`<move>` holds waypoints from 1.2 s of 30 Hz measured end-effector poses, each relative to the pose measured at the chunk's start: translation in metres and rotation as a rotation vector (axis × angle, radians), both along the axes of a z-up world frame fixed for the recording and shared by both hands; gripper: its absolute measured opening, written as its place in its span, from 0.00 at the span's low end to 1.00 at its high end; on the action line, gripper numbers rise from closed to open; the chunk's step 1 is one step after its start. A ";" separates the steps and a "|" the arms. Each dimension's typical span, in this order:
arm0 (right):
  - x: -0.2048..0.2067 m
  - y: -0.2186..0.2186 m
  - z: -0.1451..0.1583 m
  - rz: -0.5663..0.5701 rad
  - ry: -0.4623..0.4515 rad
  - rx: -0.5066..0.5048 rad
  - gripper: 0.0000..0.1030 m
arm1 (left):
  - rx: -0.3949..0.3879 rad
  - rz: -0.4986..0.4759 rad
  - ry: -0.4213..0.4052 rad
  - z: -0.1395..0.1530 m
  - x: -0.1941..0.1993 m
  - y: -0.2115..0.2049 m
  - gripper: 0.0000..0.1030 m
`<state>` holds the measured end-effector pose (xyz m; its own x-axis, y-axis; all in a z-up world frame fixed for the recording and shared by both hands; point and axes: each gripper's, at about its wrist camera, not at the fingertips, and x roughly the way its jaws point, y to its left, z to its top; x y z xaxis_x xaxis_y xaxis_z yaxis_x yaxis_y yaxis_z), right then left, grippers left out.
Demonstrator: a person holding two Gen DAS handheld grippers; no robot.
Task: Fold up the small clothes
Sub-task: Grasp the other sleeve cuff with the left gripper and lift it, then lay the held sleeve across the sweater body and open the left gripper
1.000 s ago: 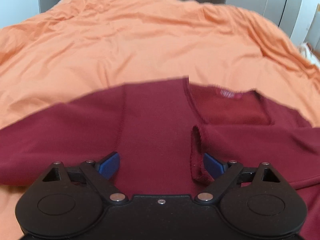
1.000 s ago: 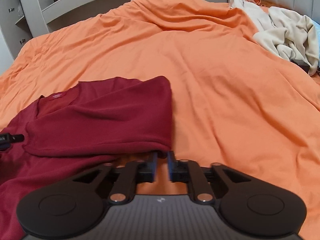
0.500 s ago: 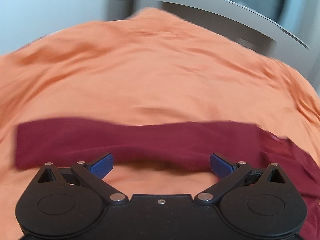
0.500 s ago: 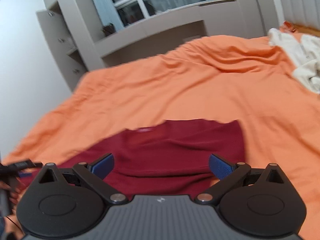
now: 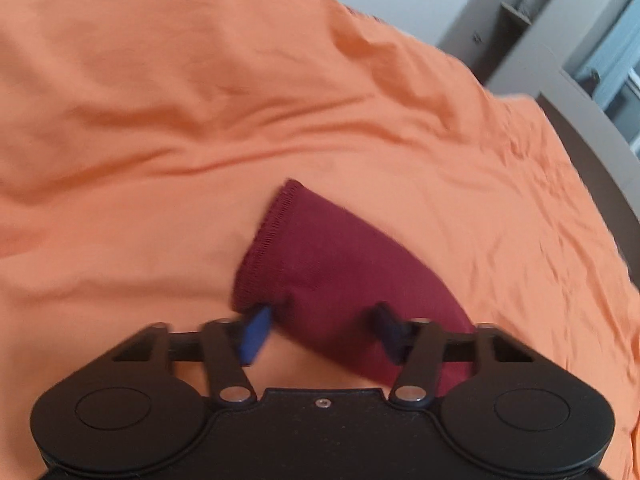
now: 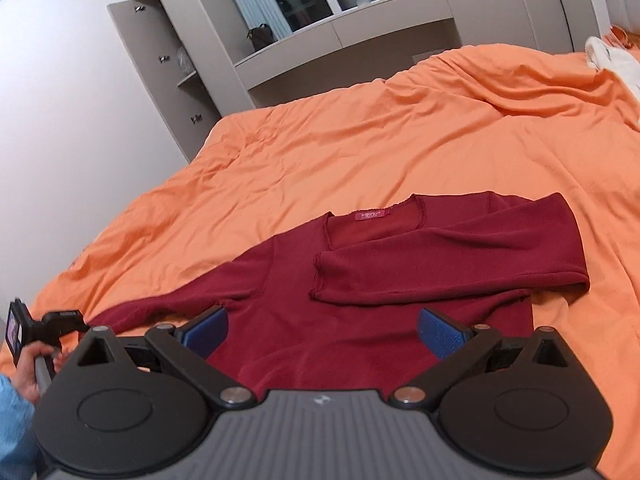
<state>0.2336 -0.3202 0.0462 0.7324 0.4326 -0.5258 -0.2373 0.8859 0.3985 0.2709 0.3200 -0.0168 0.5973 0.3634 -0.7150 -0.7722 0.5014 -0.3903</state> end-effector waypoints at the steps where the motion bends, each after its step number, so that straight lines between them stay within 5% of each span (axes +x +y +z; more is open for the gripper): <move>1: -0.001 0.002 -0.001 0.002 -0.003 -0.010 1.00 | 0.016 0.013 -0.015 0.000 0.001 0.002 0.24; 3: -0.002 0.005 -0.003 0.004 -0.002 -0.023 1.00 | 0.029 0.032 -0.055 0.001 -0.003 0.007 0.08; 9: -0.002 -0.001 -0.009 -0.009 0.011 -0.013 1.00 | 0.215 -0.031 -0.134 0.039 0.021 -0.006 0.06; 16: 0.003 -0.013 -0.014 -0.033 0.013 0.011 1.00 | 0.461 -0.328 -0.252 0.117 0.081 -0.090 0.06; 22: 0.004 -0.033 -0.015 -0.076 0.008 0.024 1.00 | 0.520 -0.589 -0.327 0.143 0.130 -0.197 0.06; 27: 0.001 -0.056 -0.015 -0.121 0.011 0.021 1.00 | 0.505 -0.750 -0.333 0.116 0.162 -0.293 0.06; 36: -0.007 -0.092 -0.020 -0.215 0.028 -0.002 1.00 | 0.371 -0.973 -0.207 0.002 0.189 -0.414 0.06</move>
